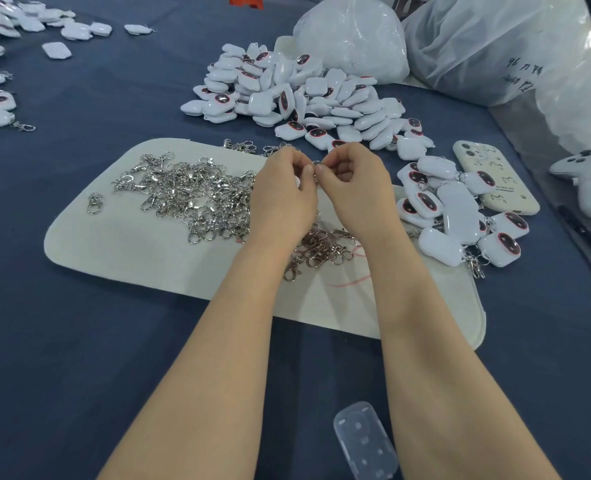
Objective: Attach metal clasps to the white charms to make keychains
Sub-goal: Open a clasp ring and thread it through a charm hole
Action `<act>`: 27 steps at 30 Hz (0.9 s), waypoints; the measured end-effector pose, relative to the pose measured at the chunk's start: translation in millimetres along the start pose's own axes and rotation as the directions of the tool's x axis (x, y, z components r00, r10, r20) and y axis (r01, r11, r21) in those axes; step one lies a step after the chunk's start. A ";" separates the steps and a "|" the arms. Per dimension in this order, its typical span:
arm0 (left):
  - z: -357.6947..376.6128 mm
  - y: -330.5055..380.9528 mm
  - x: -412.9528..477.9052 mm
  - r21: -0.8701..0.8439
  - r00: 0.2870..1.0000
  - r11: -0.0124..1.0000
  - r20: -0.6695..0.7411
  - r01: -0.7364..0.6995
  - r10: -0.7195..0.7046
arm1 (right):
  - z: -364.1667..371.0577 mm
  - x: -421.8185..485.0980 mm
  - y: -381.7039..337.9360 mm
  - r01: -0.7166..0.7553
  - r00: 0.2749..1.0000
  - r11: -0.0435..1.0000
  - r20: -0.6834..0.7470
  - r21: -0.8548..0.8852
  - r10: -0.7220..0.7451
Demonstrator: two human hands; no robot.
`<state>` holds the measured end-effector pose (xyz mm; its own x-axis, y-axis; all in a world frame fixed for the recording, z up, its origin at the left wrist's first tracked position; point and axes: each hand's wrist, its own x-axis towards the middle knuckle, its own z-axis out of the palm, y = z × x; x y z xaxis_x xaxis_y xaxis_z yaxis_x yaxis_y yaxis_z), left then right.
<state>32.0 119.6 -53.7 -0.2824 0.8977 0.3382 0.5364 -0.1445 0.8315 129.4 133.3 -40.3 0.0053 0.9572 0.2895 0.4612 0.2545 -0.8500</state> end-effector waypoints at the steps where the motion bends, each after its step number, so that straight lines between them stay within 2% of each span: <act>1: 0.1 -0.1 -0.4 0.004 1.000 1.000 0.002 -0.003 0.003 | 0.3 -0.3 0.4 -0.003 1.000 1.000 0.004 0.002 0.003; 19: 0.4 -1.5 -0.3 0.045 1.000 0.999 0.000 -0.021 0.021 | 1.4 -0.7 0.9 0.008 1.000 1.000 -0.016 0.000 -0.008; 27: -1.6 -1.8 -0.7 0.029 0.999 0.999 0.022 -0.027 0.027 | -3.9 -2.7 2.4 -0.015 0.994 0.999 0.107 0.030 0.012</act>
<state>29.9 118.5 -54.7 -0.2509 0.9023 0.3506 0.5664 -0.1569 0.8091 134.0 130.8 -41.4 -0.0842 0.9694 0.2308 0.4345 0.2442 -0.8669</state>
